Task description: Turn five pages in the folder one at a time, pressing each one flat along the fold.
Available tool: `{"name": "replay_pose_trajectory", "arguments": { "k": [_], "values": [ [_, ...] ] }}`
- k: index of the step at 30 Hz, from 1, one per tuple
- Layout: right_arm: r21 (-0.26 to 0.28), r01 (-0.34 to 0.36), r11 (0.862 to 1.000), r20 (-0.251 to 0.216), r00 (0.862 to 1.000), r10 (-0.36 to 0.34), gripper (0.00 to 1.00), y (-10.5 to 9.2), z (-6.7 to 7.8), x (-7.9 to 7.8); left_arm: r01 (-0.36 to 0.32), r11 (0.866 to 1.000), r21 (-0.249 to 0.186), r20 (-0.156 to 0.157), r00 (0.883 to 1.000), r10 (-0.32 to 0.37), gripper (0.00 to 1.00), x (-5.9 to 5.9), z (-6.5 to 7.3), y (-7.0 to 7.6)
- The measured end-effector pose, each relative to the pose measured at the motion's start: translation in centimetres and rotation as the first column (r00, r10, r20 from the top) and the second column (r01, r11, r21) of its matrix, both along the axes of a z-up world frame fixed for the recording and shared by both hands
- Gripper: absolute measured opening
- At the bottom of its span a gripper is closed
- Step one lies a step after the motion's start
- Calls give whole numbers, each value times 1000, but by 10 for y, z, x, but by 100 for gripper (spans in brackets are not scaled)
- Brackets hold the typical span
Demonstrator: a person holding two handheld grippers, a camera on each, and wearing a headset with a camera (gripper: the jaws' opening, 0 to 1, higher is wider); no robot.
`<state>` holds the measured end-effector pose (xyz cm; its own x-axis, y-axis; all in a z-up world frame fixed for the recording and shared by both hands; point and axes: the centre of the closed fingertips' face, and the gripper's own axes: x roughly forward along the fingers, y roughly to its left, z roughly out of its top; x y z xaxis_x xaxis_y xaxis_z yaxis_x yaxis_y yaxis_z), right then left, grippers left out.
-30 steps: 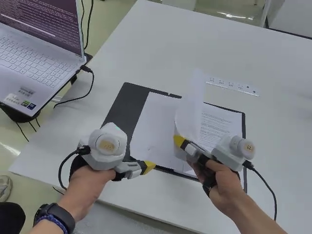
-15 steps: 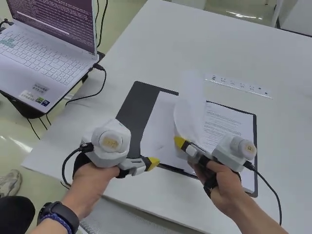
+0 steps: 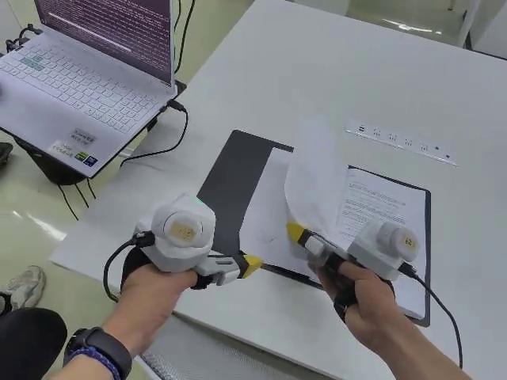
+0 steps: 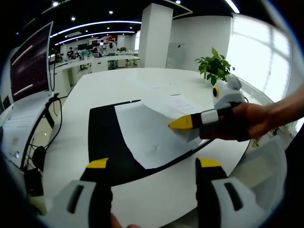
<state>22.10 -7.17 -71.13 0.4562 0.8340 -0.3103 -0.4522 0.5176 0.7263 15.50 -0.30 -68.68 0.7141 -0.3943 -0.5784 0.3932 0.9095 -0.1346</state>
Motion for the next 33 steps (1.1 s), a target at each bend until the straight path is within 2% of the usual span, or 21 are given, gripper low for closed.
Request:
{"name": "replay_pose_trajectory", "arguments": {
  "k": [8,19,33],
  "values": [
    [4,-22,1000,-13,1000,22,0,16,-4,-4,-15,1000,-8,-1,1000,15,72,0,0,5],
    [10,-30,1000,-29,999,30,0,26,-8,-2,-28,999,-16,-3,1000,28,72,1,-1,9],
    [22,-48,999,-46,998,49,0,42,-13,0,-27,999,-21,-15,1000,26,72,-1,-3,6]
  ]
}}
